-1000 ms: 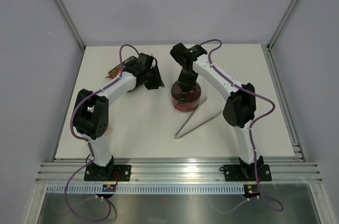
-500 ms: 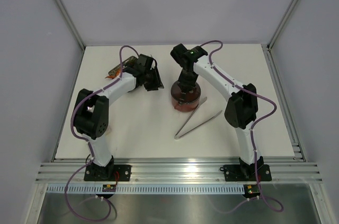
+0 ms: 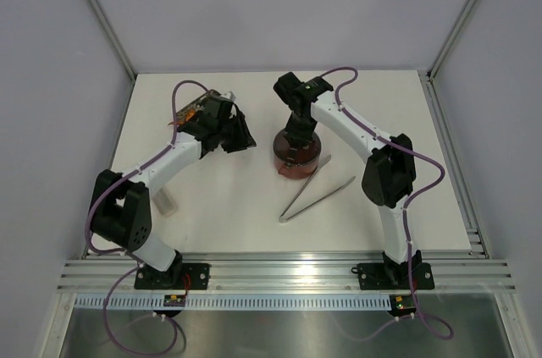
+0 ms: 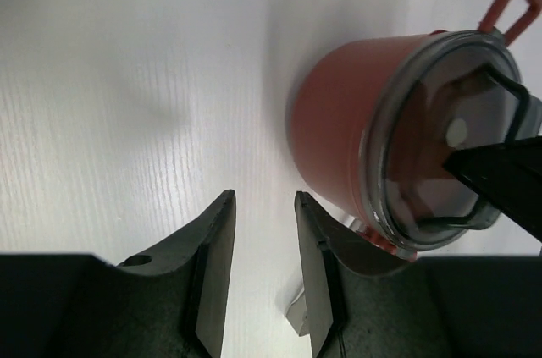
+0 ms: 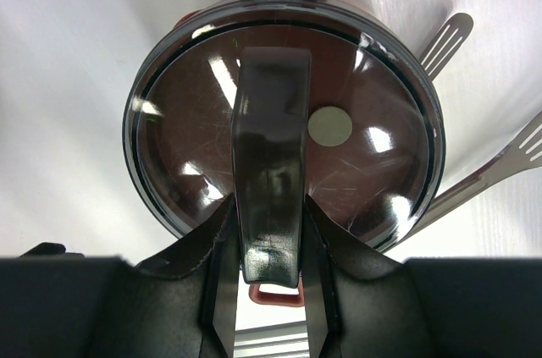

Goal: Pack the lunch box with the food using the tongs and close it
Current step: Adjust the packing box at the center of the board.

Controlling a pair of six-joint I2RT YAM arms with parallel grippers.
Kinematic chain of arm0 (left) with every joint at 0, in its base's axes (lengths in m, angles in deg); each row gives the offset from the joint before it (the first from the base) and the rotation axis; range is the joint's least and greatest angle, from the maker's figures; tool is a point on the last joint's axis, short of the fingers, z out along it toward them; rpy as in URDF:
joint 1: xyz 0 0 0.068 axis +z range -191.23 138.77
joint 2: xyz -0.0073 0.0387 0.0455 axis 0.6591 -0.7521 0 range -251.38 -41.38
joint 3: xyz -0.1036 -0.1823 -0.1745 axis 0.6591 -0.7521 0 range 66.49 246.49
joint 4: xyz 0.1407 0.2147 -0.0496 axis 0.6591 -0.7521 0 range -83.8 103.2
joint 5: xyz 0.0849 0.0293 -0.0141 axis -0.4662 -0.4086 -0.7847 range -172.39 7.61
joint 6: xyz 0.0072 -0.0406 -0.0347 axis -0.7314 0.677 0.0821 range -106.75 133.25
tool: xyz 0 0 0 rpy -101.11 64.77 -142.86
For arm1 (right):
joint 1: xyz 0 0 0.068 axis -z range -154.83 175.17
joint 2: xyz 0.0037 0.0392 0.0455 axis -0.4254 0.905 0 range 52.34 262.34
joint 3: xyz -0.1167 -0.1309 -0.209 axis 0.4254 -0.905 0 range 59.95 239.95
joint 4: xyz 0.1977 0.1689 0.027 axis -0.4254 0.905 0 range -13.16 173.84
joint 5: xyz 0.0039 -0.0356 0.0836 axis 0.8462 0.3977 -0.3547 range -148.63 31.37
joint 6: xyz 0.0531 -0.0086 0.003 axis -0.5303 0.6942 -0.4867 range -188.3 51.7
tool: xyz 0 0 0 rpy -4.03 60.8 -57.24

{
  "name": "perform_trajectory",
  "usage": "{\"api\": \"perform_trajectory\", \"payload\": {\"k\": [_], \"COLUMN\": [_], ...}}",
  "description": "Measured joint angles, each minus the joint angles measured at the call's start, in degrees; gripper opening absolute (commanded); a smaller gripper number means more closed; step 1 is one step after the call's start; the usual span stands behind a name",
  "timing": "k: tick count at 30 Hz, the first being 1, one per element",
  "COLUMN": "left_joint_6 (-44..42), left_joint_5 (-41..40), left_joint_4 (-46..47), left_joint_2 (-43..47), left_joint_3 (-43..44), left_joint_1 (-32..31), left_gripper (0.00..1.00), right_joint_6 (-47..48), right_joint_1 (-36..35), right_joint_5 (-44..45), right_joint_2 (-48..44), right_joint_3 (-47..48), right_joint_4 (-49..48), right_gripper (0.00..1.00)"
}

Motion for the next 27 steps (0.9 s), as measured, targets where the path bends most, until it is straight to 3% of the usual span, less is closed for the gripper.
{"api": "perform_trajectory", "payload": {"k": [3, 9, 11, 13, 14, 15, 17, 27], "left_joint_6": [0.1, 0.5, 0.6, 0.8, 0.8, 0.8, 0.8, 0.3], "left_joint_5": [0.5, 1.5, 1.9, 2.1, 2.0, 2.1, 2.0, 2.1], "left_joint_4": [2.2, 4.1, 4.3, 4.0, 4.1, 4.1, 4.0, 3.4], "left_joint_2": [0.4, -9.1, -11.1, -11.6, -11.6, -11.5, -11.5, -14.5], "left_joint_3": [-0.3, 3.1, 3.5, 3.5, 3.6, 3.8, 4.3, 12.2], "left_joint_1": [-0.1, -0.2, -0.2, -0.2, -0.2, -0.1, 0.0, 1.3], "left_gripper": [0.36, 0.33, 0.33, 0.33, 0.33, 0.33, 0.33, 0.31], "right_joint_6": [-0.6, -3.3, -3.8, -3.5, -3.0, -2.3, -1.0, 7.6], "right_joint_1": [0.0, -0.1, -0.1, -0.1, -0.1, -0.1, -0.1, -0.5], "right_joint_5": [0.0, 0.3, 0.3, 0.0, -0.1, -0.2, -1.4, -3.5], "right_joint_2": [-0.2, -0.3, -0.4, -1.0, -1.9, -3.0, -5.7, -9.6], "right_joint_3": [-0.2, -0.2, -0.3, -1.3, -2.7, -4.3, -8.4, -11.6], "right_joint_4": [-0.1, 0.1, 0.0, -0.9, -2.3, -3.9, -8.0, -13.6], "right_gripper": [0.0, 0.01, 0.08, 0.22, 0.3, 0.47, 0.64, 0.75]}}
